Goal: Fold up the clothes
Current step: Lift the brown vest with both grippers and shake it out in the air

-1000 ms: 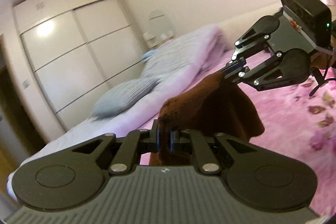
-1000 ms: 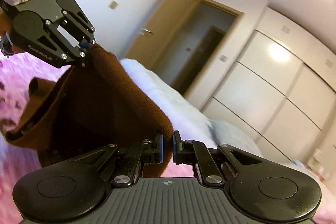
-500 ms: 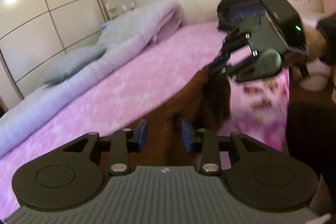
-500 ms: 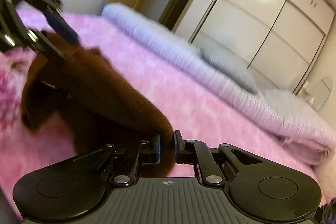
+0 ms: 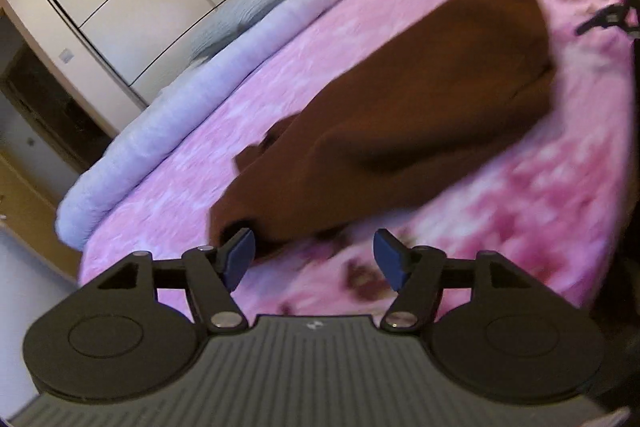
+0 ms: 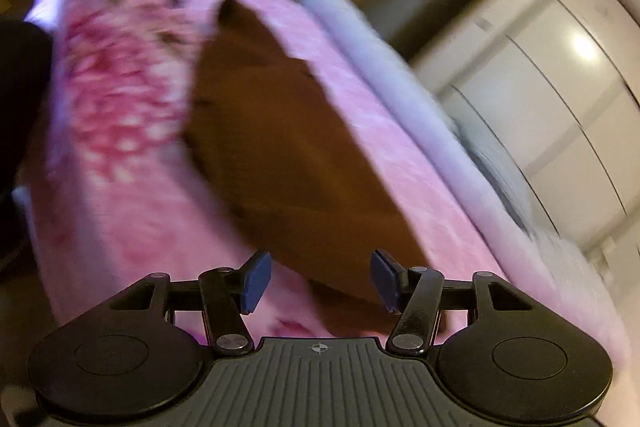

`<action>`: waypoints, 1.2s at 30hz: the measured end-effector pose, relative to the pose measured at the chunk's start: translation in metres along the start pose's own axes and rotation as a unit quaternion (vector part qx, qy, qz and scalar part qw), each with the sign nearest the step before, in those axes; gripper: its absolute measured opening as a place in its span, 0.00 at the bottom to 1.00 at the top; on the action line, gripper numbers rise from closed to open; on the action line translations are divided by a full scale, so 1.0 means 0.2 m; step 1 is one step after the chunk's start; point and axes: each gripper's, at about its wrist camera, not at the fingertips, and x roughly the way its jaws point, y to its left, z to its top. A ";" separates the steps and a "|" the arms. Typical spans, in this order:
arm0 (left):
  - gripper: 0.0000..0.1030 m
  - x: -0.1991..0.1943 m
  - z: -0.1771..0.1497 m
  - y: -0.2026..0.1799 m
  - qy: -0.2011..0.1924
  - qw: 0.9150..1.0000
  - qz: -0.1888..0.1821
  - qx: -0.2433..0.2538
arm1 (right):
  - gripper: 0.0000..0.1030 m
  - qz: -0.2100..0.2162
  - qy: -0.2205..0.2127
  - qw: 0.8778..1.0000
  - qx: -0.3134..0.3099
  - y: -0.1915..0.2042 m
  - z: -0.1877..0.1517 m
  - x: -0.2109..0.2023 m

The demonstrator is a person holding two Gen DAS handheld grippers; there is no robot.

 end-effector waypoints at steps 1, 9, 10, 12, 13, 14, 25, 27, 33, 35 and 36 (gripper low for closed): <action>0.63 0.03 -0.02 0.02 0.002 1.000 0.006 0.004 | 0.56 0.000 -0.002 0.999 -0.040 0.06 0.02 0.07; 0.66 0.28 -0.13 0.10 0.016 0.992 0.051 0.114 | 0.55 -0.020 0.005 0.984 -0.175 0.14 0.00 0.33; 0.66 0.33 -0.14 0.10 0.019 0.989 0.057 0.136 | 0.53 -0.020 -0.002 0.984 -0.178 0.12 -0.01 0.32; 0.65 0.43 -0.17 0.09 0.023 0.981 0.066 0.180 | 0.22 -0.016 -0.010 0.985 -0.173 0.11 0.00 0.35; 0.64 0.48 -0.18 0.10 0.024 0.978 0.067 0.196 | 0.16 -0.011 -0.013 0.987 -0.161 0.09 0.00 0.34; 0.57 0.52 -0.18 0.10 0.024 0.975 0.066 0.209 | 0.12 -0.006 -0.016 0.988 -0.150 0.07 0.00 0.34; 0.06 0.19 0.23 0.42 -0.108 0.989 0.086 0.060 | 0.07 -0.065 -0.123 0.989 0.045 -0.42 0.14 -0.15; 0.06 0.00 0.36 0.49 -0.142 0.984 0.103 0.029 | 0.07 -0.079 -0.148 0.983 0.077 -0.51 0.16 -0.30; 0.06 -0.59 0.64 0.67 -0.211 0.962 0.164 -0.050 | 0.07 -0.122 -0.221 0.952 0.172 -0.81 0.22 -0.75; 0.06 -0.76 0.71 0.72 -0.234 0.953 0.178 -0.070 | 0.07 -0.136 -0.245 0.938 0.204 -0.91 0.24 -0.90; 0.06 -0.84 0.76 0.74 -0.241 0.950 0.183 -0.077 | 0.07 -0.136 -0.257 0.931 0.220 -0.95 0.23 -0.97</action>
